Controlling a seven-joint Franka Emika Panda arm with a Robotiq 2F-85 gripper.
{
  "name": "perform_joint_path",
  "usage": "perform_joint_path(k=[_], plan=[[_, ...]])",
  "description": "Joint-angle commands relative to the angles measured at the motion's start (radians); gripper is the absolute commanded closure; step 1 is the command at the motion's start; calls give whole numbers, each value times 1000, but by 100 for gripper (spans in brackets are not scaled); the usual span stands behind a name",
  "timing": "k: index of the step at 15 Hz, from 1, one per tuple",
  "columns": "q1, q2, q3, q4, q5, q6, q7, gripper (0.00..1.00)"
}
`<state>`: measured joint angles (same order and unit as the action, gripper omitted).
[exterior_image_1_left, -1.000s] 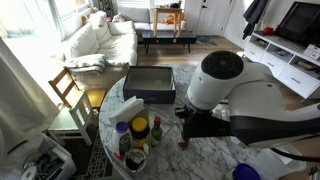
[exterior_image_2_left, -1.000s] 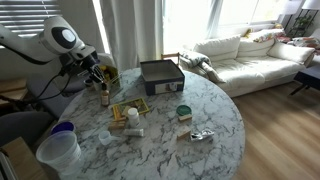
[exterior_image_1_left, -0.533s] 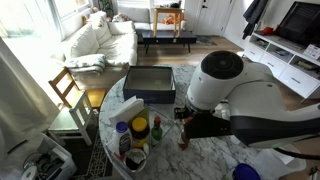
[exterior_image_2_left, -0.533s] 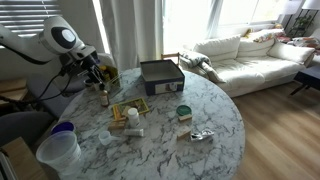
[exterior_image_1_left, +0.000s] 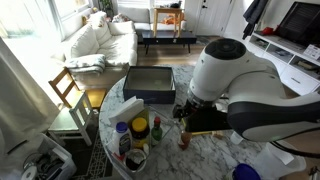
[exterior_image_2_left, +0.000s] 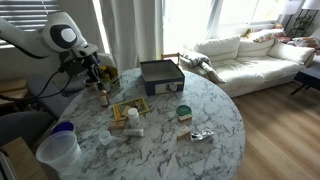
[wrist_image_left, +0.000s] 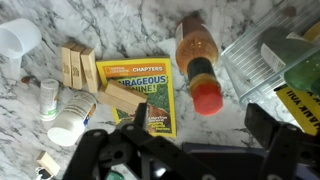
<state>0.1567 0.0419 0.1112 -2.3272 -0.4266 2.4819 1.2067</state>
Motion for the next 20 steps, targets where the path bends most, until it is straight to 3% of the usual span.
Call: perform_joint_path(k=[1,3,4,5,6,12,13,14,15,16,17,18,20], plan=[[-13,2,1,8,124,-31,-137,0],[-18,10,-2,16,172,-36,-189,4],[-20,15,-3,20,190,-38,-208,22],[-21,19,-4,25,210,-41,-228,29],[-23,23,-5,29,229,-43,-248,29],[-24,47,-7,53,315,-77,-316,72],[-24,52,-8,57,325,-84,-319,53],[-24,56,-8,62,338,-93,-329,44],[-23,60,-9,67,345,-100,-333,46],[-23,64,-10,71,351,-106,-337,55],[-23,67,-10,76,359,-114,-347,77],[-23,69,-10,79,365,-120,-355,78],[-23,67,-12,89,363,-136,-364,94]])
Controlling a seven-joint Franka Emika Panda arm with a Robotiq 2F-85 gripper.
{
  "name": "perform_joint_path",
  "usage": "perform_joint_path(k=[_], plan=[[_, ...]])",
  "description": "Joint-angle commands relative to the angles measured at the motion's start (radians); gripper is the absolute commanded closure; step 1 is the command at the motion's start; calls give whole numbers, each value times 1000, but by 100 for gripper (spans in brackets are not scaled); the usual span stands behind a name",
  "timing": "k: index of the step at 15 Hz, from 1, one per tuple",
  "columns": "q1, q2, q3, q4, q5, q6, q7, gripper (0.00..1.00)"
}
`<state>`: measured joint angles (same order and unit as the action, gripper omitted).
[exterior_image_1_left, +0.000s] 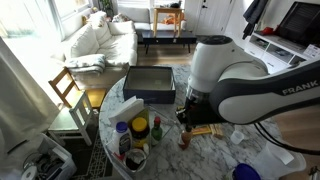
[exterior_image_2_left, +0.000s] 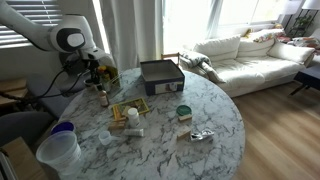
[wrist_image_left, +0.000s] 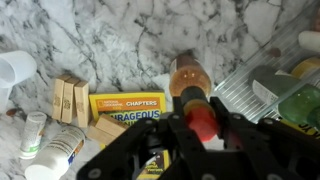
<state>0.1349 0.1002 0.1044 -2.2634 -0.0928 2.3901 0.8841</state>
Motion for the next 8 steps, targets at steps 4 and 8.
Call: perform_joint_path(k=[4,8], plan=[[-1,-11,-16,49,-10,-87,-43,92],[-6,-35,-28,108,-43,-155,-53,92]])
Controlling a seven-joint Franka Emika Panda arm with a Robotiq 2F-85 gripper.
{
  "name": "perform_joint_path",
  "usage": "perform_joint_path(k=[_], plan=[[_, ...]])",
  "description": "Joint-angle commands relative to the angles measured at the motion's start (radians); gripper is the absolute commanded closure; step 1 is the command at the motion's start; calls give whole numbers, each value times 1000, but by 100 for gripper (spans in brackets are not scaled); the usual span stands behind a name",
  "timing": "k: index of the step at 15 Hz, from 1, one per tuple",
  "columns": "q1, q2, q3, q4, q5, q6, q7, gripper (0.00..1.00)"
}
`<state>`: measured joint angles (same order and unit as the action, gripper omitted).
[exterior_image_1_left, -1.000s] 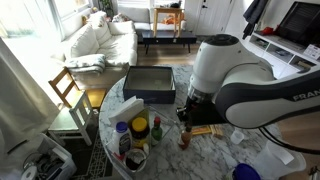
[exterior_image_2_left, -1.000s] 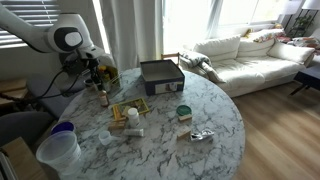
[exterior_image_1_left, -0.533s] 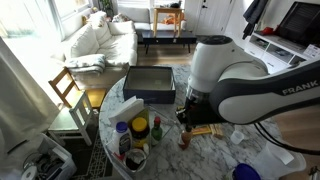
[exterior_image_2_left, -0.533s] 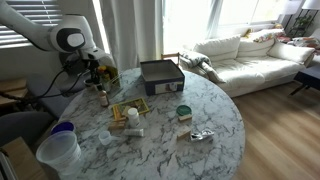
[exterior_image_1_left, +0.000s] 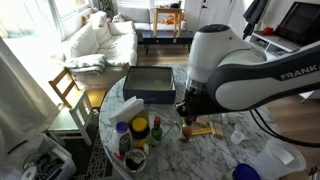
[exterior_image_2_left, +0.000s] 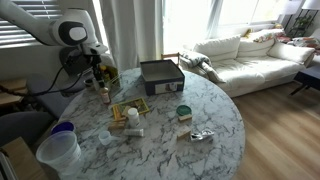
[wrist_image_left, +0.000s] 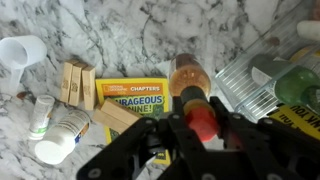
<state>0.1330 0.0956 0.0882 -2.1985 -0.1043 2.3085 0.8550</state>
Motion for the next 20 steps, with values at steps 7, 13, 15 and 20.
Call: perform_joint_path(k=[7,13,15,20], plan=[[-22,-44,-31,220,-185,-183,-46,92],[-14,-8,-5,354,-79,-147,-229,92],[-7,15,9,388,-21,-146,-296,92],[22,85,33,440,23,-127,-389,92]])
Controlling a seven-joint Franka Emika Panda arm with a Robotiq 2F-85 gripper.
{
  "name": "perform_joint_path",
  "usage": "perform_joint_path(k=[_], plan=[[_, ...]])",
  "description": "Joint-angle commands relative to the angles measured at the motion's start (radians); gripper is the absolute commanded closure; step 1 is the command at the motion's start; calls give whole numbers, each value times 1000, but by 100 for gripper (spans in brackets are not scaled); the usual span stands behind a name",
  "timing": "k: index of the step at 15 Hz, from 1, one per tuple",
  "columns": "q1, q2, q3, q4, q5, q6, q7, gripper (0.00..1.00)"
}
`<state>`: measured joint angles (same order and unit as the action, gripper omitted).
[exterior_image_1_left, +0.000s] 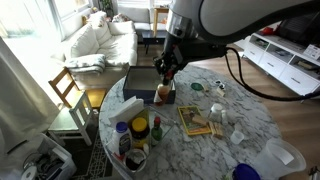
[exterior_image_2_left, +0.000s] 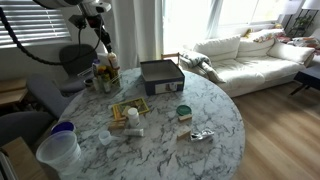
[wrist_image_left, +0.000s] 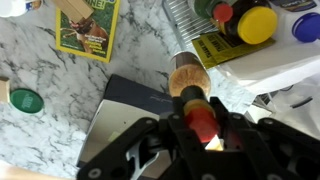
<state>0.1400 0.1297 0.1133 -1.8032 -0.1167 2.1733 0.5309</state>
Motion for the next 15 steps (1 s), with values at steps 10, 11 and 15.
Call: perform_joint_path(k=[10,11,15], plan=[[56,174,2,86,25,-9,-132,92],[59,184,0,86,22,-5,-132,92],[73,229,-6,93,9,5,-133,92]])
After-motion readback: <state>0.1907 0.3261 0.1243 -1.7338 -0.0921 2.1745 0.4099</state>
